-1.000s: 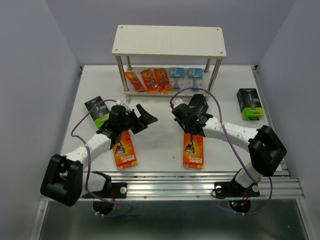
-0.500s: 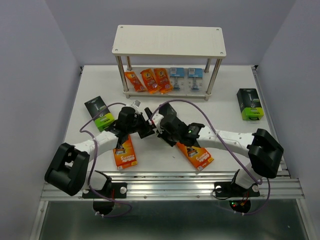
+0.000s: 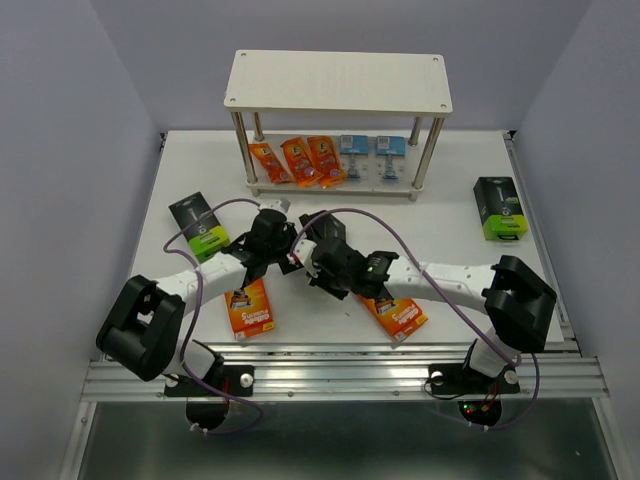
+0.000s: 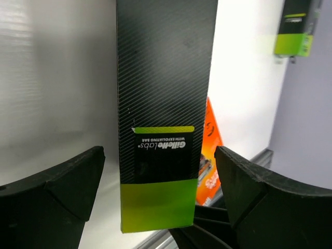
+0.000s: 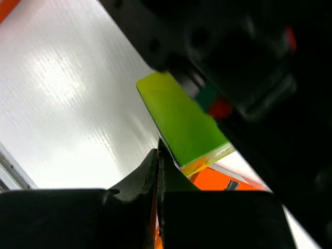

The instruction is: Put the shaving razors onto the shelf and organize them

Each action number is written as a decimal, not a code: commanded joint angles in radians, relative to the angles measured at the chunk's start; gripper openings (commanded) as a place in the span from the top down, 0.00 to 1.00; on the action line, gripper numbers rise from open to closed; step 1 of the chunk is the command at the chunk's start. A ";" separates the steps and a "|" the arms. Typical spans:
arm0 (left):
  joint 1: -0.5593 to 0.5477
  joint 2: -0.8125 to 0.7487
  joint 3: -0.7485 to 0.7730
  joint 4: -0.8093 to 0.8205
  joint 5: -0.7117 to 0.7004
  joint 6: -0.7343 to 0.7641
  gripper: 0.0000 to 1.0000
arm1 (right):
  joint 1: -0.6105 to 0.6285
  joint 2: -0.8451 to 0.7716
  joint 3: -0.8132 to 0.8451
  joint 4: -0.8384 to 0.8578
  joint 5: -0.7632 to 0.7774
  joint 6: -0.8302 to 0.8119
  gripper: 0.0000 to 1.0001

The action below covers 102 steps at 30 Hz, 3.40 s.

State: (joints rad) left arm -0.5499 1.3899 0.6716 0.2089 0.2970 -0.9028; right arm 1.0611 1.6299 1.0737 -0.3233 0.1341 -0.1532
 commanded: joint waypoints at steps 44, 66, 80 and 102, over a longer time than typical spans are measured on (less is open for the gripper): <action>0.148 -0.119 1.083 -0.502 -0.118 0.462 1.00 | 0.034 -0.791 -0.063 0.095 0.215 0.170 0.00; 0.502 0.659 1.856 -0.712 0.544 0.536 0.74 | 0.034 -0.717 -0.058 0.128 0.436 0.282 0.00; 0.528 0.709 1.892 -0.773 0.257 0.623 0.01 | 0.034 -0.723 -0.067 0.127 0.446 0.293 0.00; 0.534 0.577 1.899 -0.757 0.099 0.610 0.01 | -0.271 -0.579 0.035 0.110 0.477 0.345 0.00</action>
State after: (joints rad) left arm -0.0360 2.0632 2.5259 -0.5781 0.4049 -0.2737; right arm 1.0225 1.0302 1.0386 -0.2520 0.6987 0.1368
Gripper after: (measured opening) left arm 0.989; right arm 0.998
